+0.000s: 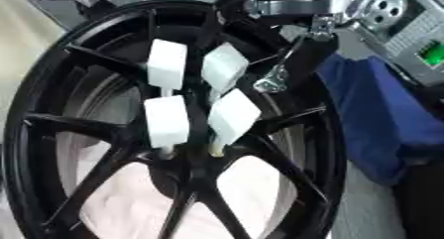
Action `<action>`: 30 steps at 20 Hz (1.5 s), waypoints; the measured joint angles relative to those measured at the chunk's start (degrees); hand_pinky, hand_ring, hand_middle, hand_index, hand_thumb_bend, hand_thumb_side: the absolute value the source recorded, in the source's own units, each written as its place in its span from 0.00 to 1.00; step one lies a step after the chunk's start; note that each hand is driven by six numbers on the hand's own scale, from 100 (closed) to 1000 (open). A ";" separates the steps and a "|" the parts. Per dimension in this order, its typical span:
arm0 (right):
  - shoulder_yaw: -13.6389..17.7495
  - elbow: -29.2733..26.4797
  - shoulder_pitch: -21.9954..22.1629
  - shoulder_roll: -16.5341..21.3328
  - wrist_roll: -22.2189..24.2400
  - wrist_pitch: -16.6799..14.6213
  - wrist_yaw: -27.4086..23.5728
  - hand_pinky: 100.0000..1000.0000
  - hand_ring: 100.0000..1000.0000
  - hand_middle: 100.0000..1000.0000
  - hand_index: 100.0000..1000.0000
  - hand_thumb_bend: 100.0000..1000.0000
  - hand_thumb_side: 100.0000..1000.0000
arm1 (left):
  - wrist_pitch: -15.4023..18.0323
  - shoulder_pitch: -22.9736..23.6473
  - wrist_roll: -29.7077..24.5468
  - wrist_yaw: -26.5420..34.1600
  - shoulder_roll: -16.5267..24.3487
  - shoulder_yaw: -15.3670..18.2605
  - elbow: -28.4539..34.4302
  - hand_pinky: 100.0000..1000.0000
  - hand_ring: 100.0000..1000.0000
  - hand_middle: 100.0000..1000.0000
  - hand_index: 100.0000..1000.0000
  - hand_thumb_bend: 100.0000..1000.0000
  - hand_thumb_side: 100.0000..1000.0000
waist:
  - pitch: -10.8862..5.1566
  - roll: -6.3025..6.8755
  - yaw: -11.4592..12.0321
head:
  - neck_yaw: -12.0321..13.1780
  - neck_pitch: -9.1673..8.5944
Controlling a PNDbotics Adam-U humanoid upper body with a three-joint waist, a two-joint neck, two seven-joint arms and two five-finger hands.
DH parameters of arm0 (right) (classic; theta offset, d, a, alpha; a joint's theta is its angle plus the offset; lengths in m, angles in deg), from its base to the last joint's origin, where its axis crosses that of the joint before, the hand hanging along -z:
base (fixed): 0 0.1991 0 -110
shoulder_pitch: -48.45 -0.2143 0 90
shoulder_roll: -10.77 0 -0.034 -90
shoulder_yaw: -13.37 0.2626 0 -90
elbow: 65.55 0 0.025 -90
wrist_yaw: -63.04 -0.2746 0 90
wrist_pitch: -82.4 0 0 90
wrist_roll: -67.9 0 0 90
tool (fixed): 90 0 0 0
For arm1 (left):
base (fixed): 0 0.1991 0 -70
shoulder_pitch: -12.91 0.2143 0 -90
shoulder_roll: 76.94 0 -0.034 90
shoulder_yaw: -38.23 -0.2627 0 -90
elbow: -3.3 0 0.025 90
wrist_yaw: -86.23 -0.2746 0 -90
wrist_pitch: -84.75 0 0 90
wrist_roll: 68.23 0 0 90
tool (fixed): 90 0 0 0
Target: Pull the pin out of the wheel hub.
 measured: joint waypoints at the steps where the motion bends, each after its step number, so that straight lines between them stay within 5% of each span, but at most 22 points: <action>1: -0.03 0.00 0.00 0.00 0.06 -0.02 0.03 0.82 0.78 0.69 0.78 0.26 0.00 | 0.00 0.00 0.00 0.00 -0.01 0.00 0.00 0.86 0.58 0.62 0.73 0.11 0.87 | 0.00 -0.03 0.01 | -0.01 0.00; 17: -0.66 0.73 -0.27 -0.92 0.26 0.02 0.48 0.81 0.74 0.54 0.68 0.18 0.00 | 0.05 0.05 0.03 -0.18 -0.44 0.02 0.00 0.86 0.58 0.62 0.73 0.10 0.88 | 0.02 -0.24 0.25 | -0.02 0.00; 30: -0.66 1.50 0.36 -0.94 0.70 -0.16 2.49 0.80 0.74 0.51 0.68 0.25 0.00 | 0.24 0.37 0.04 -0.23 -0.48 0.04 0.00 0.86 0.57 0.62 0.73 0.10 0.88 | 0.09 -0.38 0.34 | -0.19 0.00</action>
